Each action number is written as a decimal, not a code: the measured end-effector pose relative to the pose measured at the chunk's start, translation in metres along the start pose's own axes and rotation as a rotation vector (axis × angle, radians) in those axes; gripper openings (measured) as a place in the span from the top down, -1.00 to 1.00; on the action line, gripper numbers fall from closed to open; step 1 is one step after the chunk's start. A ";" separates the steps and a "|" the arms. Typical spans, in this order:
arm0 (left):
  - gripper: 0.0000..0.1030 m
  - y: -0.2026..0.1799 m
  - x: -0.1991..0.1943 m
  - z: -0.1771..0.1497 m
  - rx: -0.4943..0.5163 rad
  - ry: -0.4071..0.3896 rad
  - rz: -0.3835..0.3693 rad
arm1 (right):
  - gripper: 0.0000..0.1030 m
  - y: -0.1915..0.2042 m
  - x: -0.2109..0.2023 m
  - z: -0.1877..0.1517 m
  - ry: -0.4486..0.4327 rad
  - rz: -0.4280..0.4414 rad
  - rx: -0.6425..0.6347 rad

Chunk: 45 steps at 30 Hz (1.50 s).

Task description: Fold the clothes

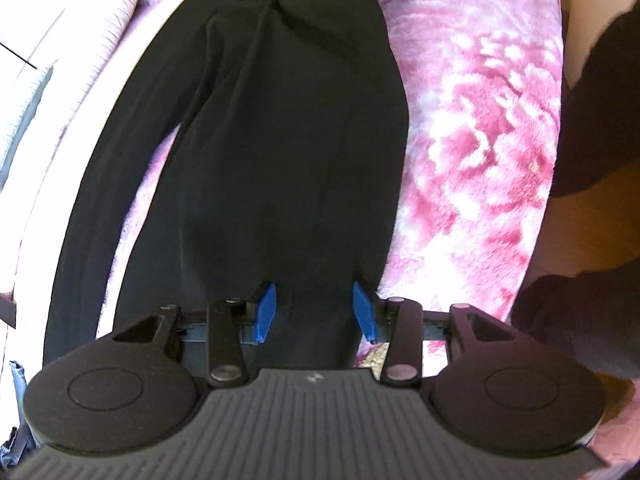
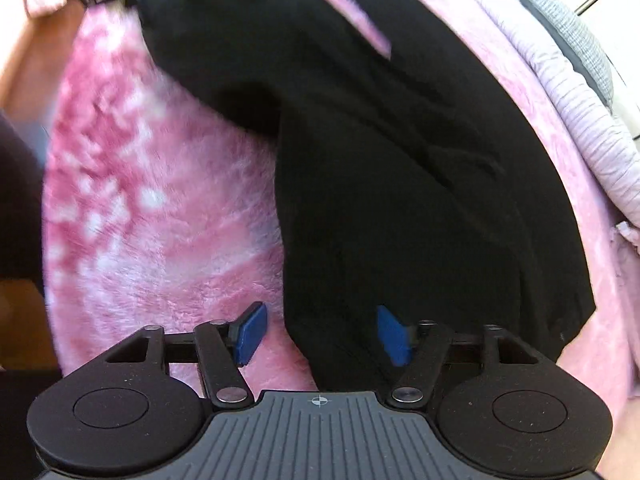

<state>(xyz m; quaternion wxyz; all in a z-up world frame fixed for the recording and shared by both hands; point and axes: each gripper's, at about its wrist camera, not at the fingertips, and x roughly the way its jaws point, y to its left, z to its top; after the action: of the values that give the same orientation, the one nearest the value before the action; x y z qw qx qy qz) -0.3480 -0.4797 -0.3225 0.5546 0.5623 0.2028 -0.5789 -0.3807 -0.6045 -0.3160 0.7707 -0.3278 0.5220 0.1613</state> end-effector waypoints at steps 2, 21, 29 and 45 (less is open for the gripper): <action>0.91 0.005 0.000 -0.005 0.016 -0.003 0.023 | 0.75 0.006 0.001 0.005 0.033 -0.022 -0.016; 0.59 0.052 -0.080 -0.110 -0.259 0.137 0.056 | 0.86 0.017 -0.024 -0.008 0.147 -0.042 -0.035; 0.40 0.117 -0.111 -0.226 -0.401 0.342 0.275 | 0.27 -0.002 -0.031 0.073 0.014 -0.122 0.054; 0.26 0.297 -0.013 -0.385 -0.343 0.101 -0.112 | 0.26 -0.029 0.083 0.245 0.139 -0.058 0.146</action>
<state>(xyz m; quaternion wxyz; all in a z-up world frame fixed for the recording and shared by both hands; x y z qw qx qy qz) 0.0713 -0.2333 -0.3053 0.5983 0.4757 0.3571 -0.5369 -0.1584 -0.4688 -0.3231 0.7588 -0.2961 0.5749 0.0776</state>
